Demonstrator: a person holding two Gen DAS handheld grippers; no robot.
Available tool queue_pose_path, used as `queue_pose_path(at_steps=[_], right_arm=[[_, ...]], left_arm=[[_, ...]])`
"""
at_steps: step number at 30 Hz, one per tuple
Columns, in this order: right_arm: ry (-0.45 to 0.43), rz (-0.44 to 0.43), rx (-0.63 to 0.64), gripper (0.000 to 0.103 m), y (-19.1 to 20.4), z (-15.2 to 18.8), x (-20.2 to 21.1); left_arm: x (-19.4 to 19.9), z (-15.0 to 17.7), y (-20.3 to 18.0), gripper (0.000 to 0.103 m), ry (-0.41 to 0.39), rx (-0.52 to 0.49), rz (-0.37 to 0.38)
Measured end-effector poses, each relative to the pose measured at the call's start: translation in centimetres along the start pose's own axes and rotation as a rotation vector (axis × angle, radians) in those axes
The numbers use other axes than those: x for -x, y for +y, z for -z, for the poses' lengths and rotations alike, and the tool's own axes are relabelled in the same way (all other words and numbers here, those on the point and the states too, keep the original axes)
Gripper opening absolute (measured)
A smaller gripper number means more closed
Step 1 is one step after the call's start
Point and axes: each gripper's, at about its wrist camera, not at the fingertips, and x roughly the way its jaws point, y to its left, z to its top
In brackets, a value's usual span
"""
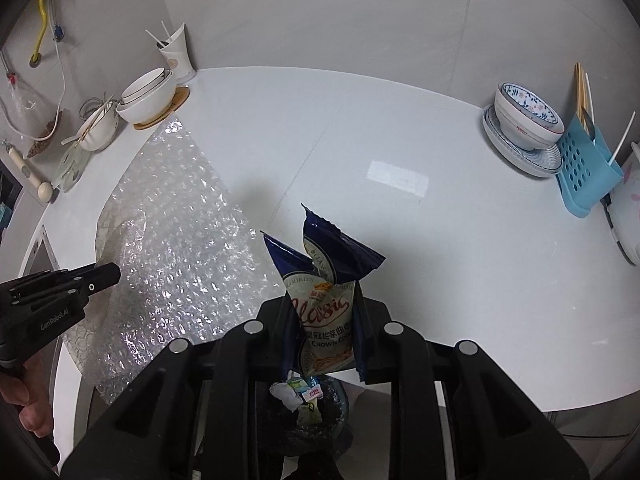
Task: Collect trash
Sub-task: 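Lift and carry the bubble wrap and blue snack wrapper with both grippers over the wastebasket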
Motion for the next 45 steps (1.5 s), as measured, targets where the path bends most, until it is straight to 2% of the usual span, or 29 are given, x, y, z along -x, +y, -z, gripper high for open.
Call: queue_pose_path(at_steps=[11,22,27,36,45], right_arm=[[0.009,-0.013,0.047,0.021,-0.1,3.8,0.7],[0.027,-0.051,0.090,0.021,-0.4,8.5,0.7],[0.041,-0.083,0.107,0.021,-0.5,10.9,0.1],[0.094,-0.146,0.144,0.021,0.0,16.2,-1.9],[0.166,-0.174,0.157,0.021,1.1,20.0,-5.9]], left_arm=[[-1.9,2.0,0.2,0.016,0.029,-0.004,-0.006],[-3.3,7.3,1.0,0.016,0.037,0.029,0.010],[-4.0,10.7,0.9,0.016,0.052,0.047,0.011],[-6.9,15.8,-0.2,0.016,0.073,0.097,-0.005],[-11.1,19.4,-0.6,0.016,0.092,0.105,-0.030]])
